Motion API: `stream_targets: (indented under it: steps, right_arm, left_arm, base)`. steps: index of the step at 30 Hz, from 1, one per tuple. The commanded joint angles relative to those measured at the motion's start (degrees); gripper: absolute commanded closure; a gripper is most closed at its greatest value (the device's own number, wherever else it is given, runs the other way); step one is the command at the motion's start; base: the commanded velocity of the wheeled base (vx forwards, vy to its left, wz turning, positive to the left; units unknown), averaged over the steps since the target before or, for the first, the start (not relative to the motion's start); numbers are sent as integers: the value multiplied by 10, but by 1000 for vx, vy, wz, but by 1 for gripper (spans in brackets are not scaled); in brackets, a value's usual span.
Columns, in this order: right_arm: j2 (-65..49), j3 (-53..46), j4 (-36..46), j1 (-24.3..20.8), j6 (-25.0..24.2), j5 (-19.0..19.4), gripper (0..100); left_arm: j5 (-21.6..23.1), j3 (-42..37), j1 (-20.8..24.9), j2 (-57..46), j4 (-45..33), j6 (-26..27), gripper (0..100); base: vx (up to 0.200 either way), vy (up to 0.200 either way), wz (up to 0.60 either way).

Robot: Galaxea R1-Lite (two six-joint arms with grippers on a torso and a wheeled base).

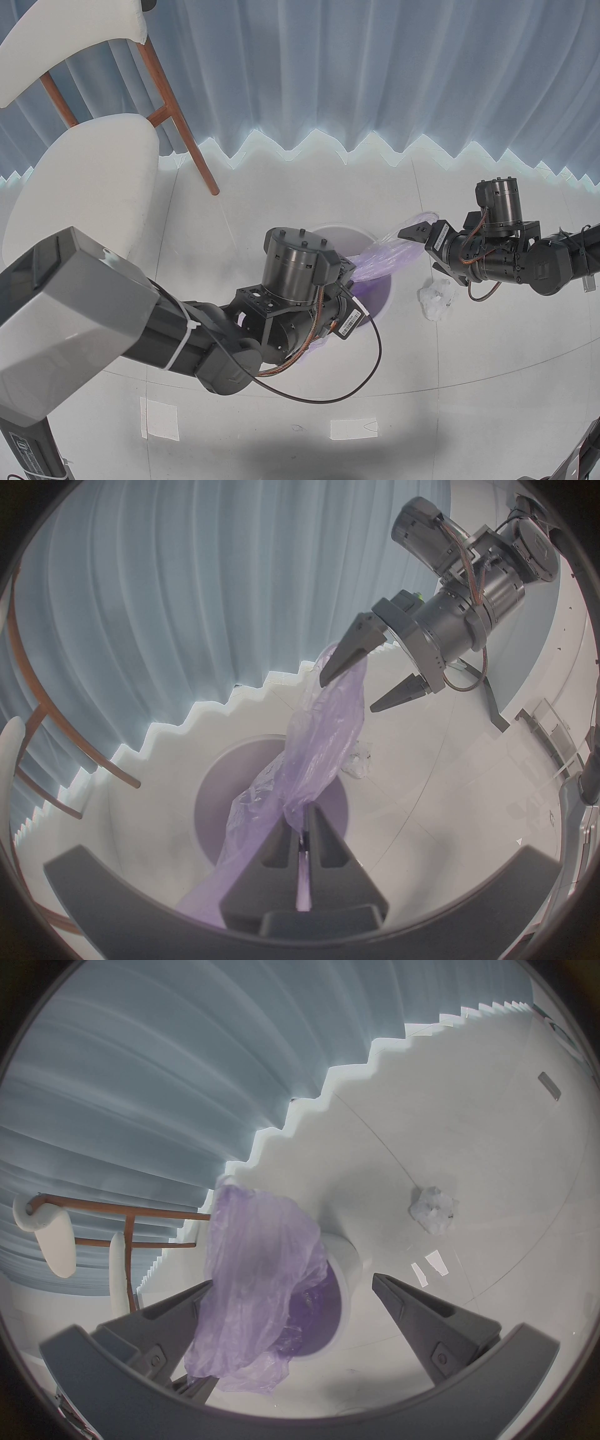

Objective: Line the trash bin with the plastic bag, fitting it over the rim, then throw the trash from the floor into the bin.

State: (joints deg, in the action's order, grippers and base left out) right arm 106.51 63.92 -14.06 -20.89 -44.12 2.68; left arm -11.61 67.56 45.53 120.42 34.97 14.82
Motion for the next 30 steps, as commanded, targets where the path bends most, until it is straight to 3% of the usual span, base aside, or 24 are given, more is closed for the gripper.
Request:
stream_targets:
  steps: [1, 30]
  right_arm:
    - [-5, -9, -1, 3, 1, -2, 0]
    - [-53, -111, -5, -20, 23, -18, 0]
  left_arm:
    - [0, 0, -1, 1, 0, -1, 100]
    - [-46, 27, -20, 14, -1, -12, 100]
  base:
    - [0, 0, 0]
    - [0, 0, 0]
